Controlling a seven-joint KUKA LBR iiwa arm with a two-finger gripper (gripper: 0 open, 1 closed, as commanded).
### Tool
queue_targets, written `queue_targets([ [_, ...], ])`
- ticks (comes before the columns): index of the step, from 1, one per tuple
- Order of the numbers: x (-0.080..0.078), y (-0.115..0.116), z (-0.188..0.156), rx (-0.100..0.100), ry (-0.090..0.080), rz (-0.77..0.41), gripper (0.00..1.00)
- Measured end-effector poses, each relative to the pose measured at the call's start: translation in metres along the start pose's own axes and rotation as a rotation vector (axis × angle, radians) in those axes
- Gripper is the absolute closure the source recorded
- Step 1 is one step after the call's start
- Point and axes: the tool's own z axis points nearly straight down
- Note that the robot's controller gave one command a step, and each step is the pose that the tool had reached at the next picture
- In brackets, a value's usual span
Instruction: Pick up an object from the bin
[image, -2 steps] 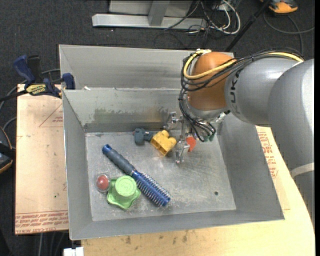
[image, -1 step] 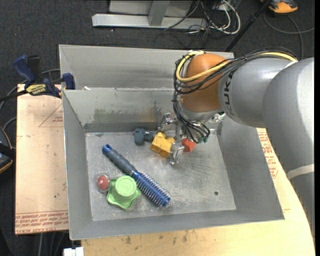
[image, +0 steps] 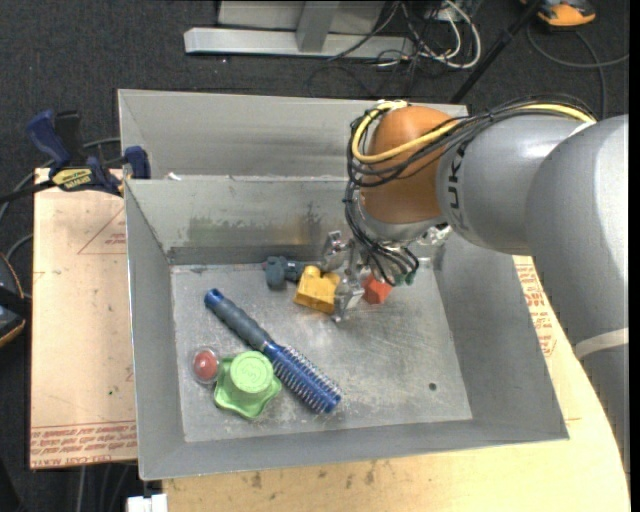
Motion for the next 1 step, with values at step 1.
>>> queue_targets([
  [1,0.0072,0.0127,-0.1377,-0.003,0.007,-0.247,1.0],
])
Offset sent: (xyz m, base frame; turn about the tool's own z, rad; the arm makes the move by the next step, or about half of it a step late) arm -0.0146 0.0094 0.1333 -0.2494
